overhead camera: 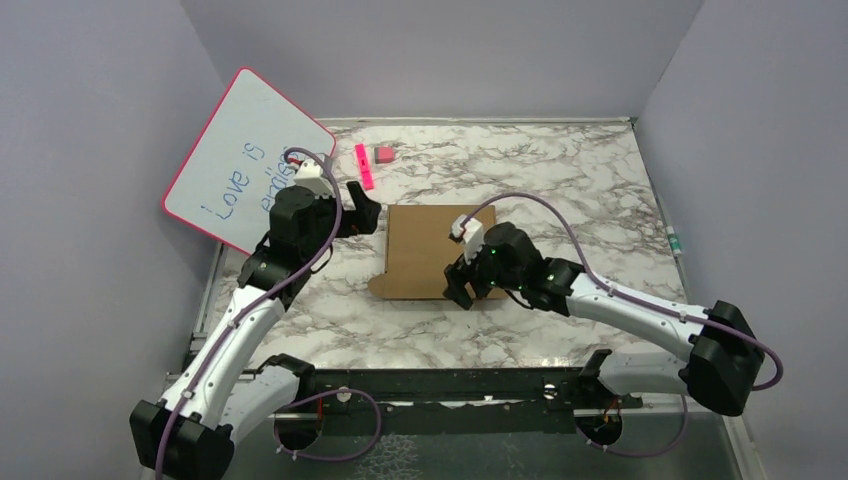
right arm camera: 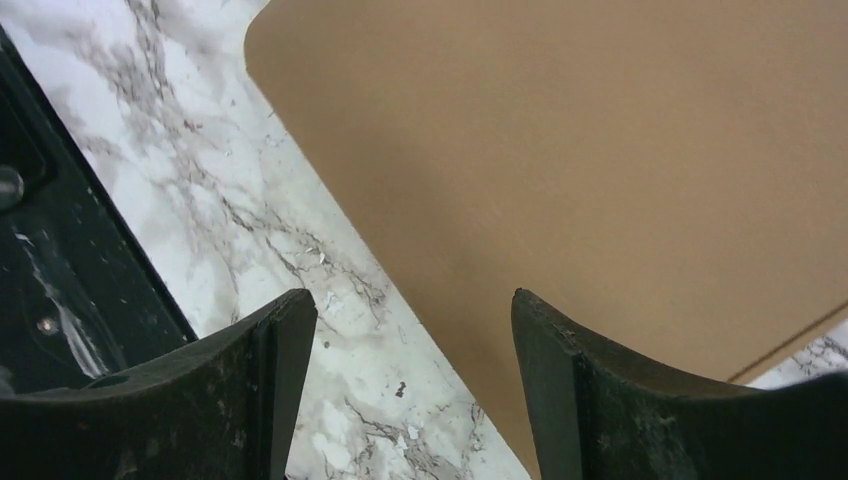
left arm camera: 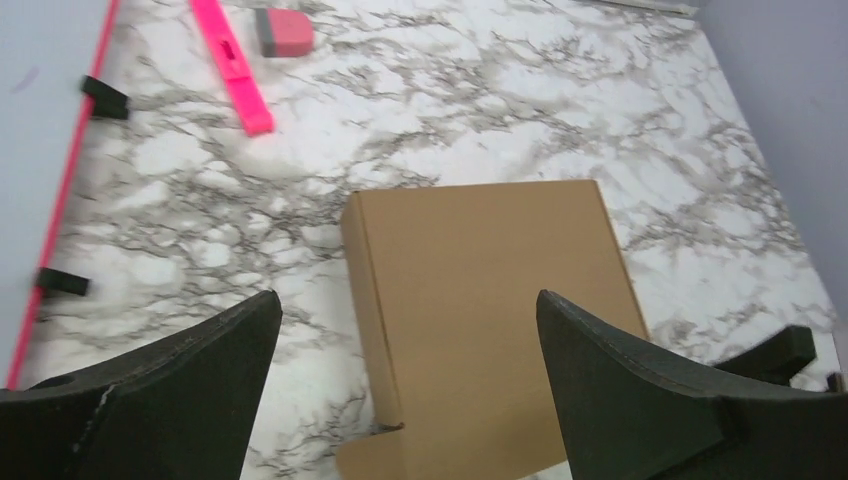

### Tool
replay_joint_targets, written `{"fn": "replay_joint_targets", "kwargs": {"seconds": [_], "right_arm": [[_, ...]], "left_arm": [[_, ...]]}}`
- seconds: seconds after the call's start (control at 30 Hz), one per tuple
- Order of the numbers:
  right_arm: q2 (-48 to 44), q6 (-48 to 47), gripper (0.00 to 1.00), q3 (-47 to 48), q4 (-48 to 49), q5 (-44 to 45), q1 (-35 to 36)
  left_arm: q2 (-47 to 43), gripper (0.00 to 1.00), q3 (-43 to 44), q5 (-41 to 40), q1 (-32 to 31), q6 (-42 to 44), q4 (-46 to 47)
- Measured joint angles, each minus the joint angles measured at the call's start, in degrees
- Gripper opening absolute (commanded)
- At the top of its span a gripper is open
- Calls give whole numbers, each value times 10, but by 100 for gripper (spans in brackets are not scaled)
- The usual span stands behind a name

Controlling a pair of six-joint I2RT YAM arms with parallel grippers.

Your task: Fold the paper box

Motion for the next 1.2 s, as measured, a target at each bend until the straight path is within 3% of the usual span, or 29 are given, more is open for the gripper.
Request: {"fn": "replay_joint_targets", "kwargs": {"seconds": [0.13, 0.3, 0.63, 0.8, 1.0, 1.2], "right_arm": [[35, -54, 78, 28, -19, 59, 75], [96, -118, 79, 69, -39, 155, 167], [234, -196, 76, 118, -73, 352, 243], [268, -250, 73, 110, -30, 463, 279], [291, -322, 64, 68, 54, 552, 287], [312, -366, 43, 48, 114, 580, 286]], "left_arm": [[-23, 99, 1, -33, 27, 47, -15], [-21, 99, -19, -37, 105, 69, -41], [-57, 99, -24, -76, 107, 100, -75], [-67, 99, -24, -96, 107, 108, -76], [-67, 99, -25, -106, 107, 110, -79], [-67, 99, -26, -109, 107, 110, -82]]}}
